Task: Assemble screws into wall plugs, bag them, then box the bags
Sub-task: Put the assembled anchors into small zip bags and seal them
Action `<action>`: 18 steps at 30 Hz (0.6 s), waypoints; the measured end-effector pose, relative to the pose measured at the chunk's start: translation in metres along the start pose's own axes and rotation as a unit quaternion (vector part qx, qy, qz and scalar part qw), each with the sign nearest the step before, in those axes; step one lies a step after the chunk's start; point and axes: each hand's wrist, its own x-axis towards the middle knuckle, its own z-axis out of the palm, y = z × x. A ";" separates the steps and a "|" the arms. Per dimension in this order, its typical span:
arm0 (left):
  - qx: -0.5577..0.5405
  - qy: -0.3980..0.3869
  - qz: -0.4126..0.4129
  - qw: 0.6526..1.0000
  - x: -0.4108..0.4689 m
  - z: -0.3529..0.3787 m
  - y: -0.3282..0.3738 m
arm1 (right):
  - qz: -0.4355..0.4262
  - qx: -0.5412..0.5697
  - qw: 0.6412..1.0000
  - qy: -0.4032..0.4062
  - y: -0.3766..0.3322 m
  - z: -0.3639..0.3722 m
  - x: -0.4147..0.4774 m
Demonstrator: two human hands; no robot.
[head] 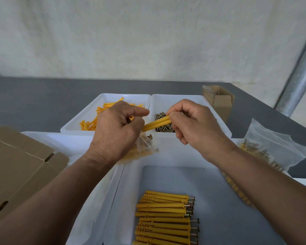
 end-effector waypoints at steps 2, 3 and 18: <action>-0.002 -0.001 0.004 1.000 -0.001 0.000 0.000 | 0.007 0.019 1.000 -0.005 -0.002 -0.002 0.001; -0.002 0.000 0.004 1.000 -0.001 0.000 0.000 | 0.009 0.023 1.000 -0.011 -0.003 -0.002 0.000; -0.008 0.022 0.015 1.000 -0.003 -0.001 0.006 | -0.009 -0.027 1.000 0.011 -0.003 0.001 -0.002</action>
